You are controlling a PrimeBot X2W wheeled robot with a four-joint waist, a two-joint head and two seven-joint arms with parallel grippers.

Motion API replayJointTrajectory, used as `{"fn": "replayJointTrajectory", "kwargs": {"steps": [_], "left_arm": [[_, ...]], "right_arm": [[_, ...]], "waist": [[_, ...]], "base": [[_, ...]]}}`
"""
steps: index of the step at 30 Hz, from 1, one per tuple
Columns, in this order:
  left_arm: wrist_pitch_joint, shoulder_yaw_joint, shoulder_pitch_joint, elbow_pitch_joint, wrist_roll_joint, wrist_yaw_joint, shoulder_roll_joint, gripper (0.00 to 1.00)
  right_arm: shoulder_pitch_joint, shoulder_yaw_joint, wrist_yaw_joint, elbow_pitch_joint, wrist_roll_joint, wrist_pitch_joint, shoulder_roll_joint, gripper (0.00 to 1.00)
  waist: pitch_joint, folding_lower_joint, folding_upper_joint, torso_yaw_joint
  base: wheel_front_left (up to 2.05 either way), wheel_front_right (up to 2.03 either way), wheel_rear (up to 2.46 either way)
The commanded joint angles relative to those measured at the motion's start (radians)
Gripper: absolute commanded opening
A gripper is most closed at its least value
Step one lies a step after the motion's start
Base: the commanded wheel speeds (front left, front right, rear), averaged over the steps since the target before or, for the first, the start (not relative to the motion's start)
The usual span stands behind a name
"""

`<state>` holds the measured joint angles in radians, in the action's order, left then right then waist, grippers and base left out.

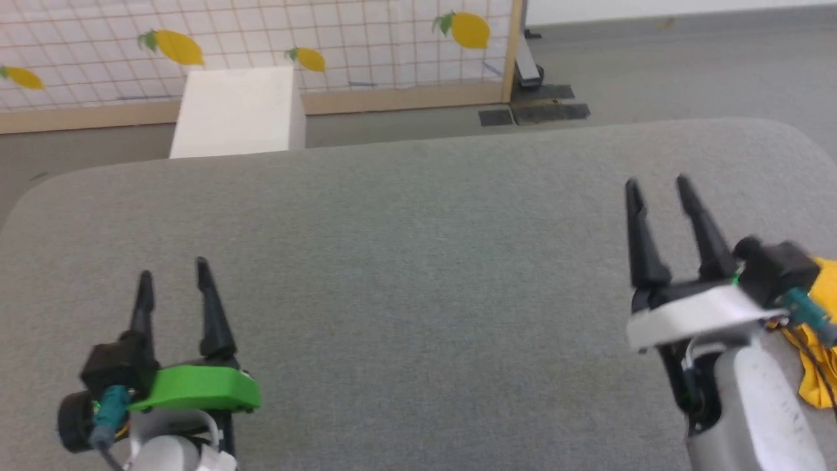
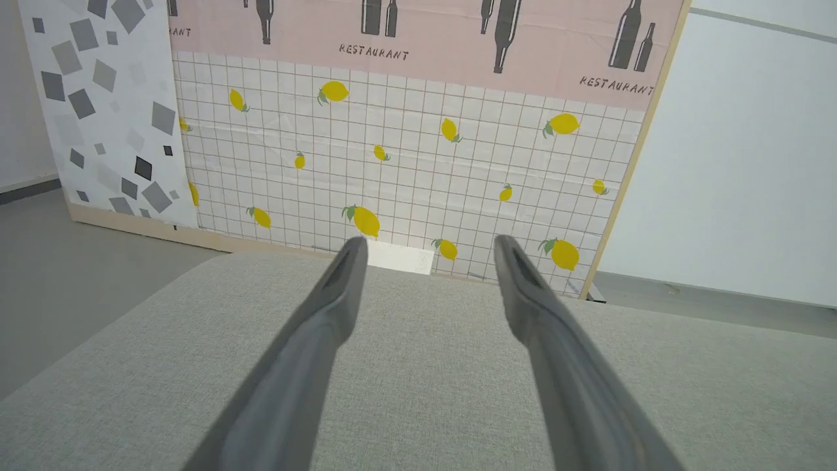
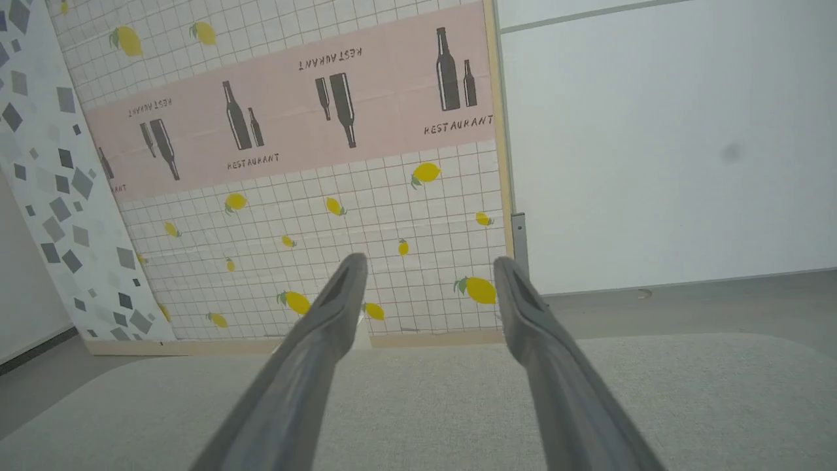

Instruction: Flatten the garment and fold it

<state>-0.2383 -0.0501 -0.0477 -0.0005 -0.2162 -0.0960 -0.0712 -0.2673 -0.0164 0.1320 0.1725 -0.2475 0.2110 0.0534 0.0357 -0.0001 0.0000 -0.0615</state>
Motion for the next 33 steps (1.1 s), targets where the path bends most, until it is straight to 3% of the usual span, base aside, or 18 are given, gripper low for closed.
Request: {"fn": "replayJointTrajectory", "kwargs": {"steps": [1,10,30,31,33], "left_arm": [[0.005,0.010,0.010,0.013,0.012,0.008,-0.002,1.00],[0.007,0.048,0.015,0.088,0.026,0.006,-0.002,1.00],[0.008,0.079,0.013,0.163,-0.006,0.000,-0.001,1.00],[0.008,0.081,0.012,0.163,-0.006,0.001,-0.001,0.00],[0.009,0.080,0.007,0.160,-0.004,0.003,0.002,0.00]], "right_arm": [[0.026,-0.005,-0.001,0.007,0.019,-0.002,-0.003,1.00],[0.114,-0.010,-0.001,0.008,0.114,-0.039,-0.003,1.00],[0.163,0.022,-0.001,0.022,0.097,-0.073,-0.003,1.00],[0.163,0.022,-0.001,0.023,0.096,-0.073,-0.003,0.00],[0.149,0.022,0.000,0.020,0.104,-0.072,-0.002,0.00]], "waist": [[-0.017,0.0001,0.0000,0.018],[-0.026,0.0001,0.0000,0.016],[-0.026,0.0001,0.0000,0.018],[-0.026,0.0001,0.0000,0.018],[-0.026,0.0001,0.0000,0.018]], "base": [[0.00,0.00,0.00],[0.00,0.00,0.00],[0.00,0.00,0.00],[0.00,0.00,0.00],[0.00,0.00,0.00]]}}
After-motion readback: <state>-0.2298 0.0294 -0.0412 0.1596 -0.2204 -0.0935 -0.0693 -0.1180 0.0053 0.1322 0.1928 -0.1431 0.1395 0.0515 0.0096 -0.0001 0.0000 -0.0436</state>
